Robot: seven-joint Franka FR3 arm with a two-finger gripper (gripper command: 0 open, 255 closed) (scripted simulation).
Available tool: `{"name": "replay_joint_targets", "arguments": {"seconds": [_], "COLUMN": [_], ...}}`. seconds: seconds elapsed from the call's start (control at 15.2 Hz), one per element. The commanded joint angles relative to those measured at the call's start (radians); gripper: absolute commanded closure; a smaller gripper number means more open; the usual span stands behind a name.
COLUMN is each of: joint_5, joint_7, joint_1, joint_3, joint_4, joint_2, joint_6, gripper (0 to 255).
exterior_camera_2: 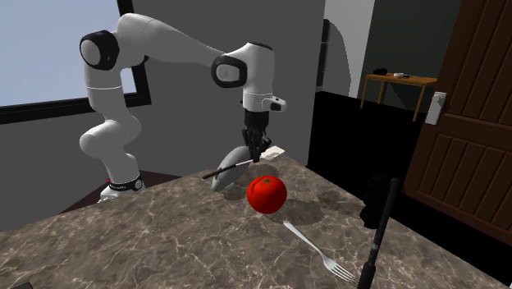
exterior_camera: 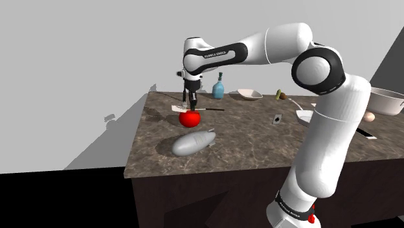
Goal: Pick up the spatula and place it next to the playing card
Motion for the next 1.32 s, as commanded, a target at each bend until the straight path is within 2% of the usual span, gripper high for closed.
{"name": "replay_joint_targets", "arguments": {"seconds": [0.0, 0.59, 1.25], "joint_5": [-0.003, -0.019, -0.02], "joint_7": [-0.047, -0.243, -0.48], "joint_1": [-0.026, -0.129, -0.247], "joint_3": [-0.022, -0.12, -0.24], "joint_4": [-0.035, -0.124, -0.113], "joint_2": [-0.027, -0.097, -0.085], "joint_6": [0.011, 0.039, 0.052], "gripper": [255, 255, 255]}}
